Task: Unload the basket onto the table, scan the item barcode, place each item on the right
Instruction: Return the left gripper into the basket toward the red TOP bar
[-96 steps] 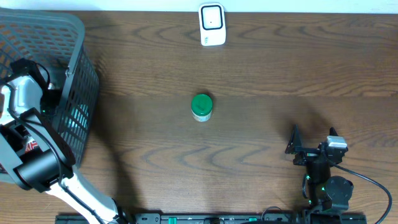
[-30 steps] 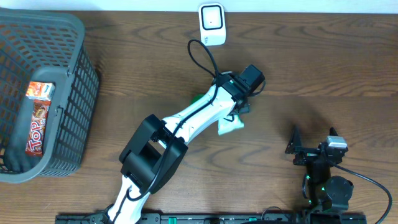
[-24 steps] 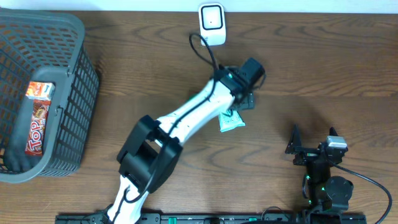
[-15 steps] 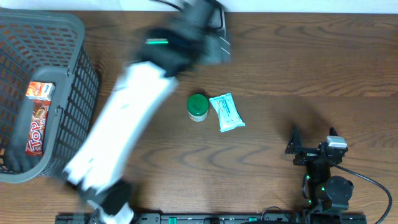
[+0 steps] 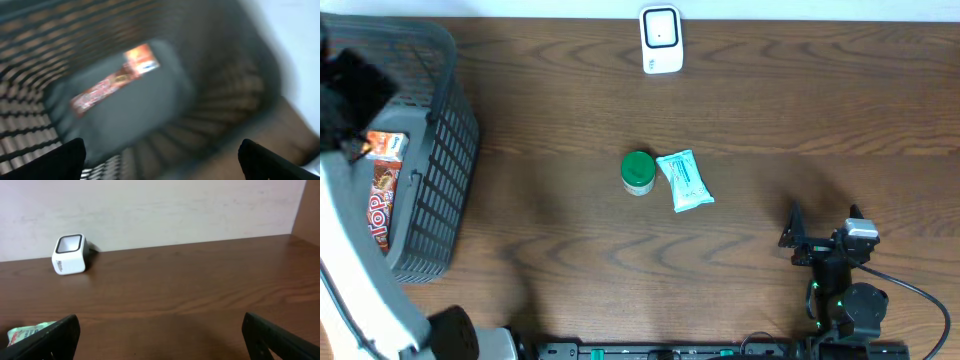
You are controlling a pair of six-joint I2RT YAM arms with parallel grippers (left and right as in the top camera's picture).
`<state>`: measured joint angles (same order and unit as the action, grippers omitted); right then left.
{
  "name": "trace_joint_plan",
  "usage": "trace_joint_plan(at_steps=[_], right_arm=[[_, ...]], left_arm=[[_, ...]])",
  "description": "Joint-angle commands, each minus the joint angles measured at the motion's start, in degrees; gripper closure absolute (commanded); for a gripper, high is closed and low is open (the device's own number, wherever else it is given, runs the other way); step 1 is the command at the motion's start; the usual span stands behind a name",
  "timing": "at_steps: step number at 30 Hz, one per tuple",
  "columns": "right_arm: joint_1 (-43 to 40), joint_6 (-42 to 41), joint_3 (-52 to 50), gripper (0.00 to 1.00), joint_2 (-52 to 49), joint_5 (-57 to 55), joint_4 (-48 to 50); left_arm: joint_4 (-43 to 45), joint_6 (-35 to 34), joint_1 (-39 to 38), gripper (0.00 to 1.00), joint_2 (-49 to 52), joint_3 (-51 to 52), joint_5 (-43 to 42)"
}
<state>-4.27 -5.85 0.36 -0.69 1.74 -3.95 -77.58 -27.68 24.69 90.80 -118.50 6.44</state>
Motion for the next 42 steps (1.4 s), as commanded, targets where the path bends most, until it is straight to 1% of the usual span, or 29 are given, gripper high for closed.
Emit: trace_joint_plan(at_steps=[1,5,7,10,15,16,19,21,24,27,42], right_arm=[[0.24,-0.52,-0.04,0.01,0.31,0.26,-0.20],[0.24,-0.52,-0.04,0.01,0.31,0.28,-0.17],[0.24,-0.52,-0.04,0.01,0.31,0.26,-0.20],[0.24,-0.52,-0.04,0.01,0.31,0.28,-0.20],[0.24,-0.52,-0.04,0.01,0.31,0.26,-0.20],[0.24,-0.52,-0.04,0.01,0.31,0.26,-0.20],[0.24,-0.52,-0.04,0.01,0.31,0.28,-0.20],[0.26,-0.52,-0.04,0.01,0.31,0.26,-0.20],[0.24,-0.52,-0.04,0.01,0.31,0.28,-0.20],[0.24,-0.52,-0.04,0.01,0.31,0.28,-0.20],[0.24,-0.52,-0.04,0.01,0.31,0.26,-0.20]], left_arm=[[2.25,-1.09,5.18,0.02,-0.13,6.25,0.24],[9.35,-0.85,8.70,0.02,-0.13,16.87,0.26],[14.51,1.42,9.35,0.01,-0.13,22.47,0.26],[24.13,11.37,9.42,0.00,-0.13,31.28,0.26],[34.95,23.80,9.66,0.00,-0.13,43.17,0.31],[36.70,25.79,9.84,0.00,-0.13,45.13,0.35],[41.86,28.33,10.75,0.00,-0.13,49.13,1.75],[44.83,29.46,11.65,0.00,-0.11,50.56,2.38],[46.90,32.87,12.90,0.00,0.20,50.84,2.38],[48.00,34.62,13.84,0.01,0.94,50.84,2.19],[51.58,35.60,14.64,0.02,13.66,50.86,1.75]])
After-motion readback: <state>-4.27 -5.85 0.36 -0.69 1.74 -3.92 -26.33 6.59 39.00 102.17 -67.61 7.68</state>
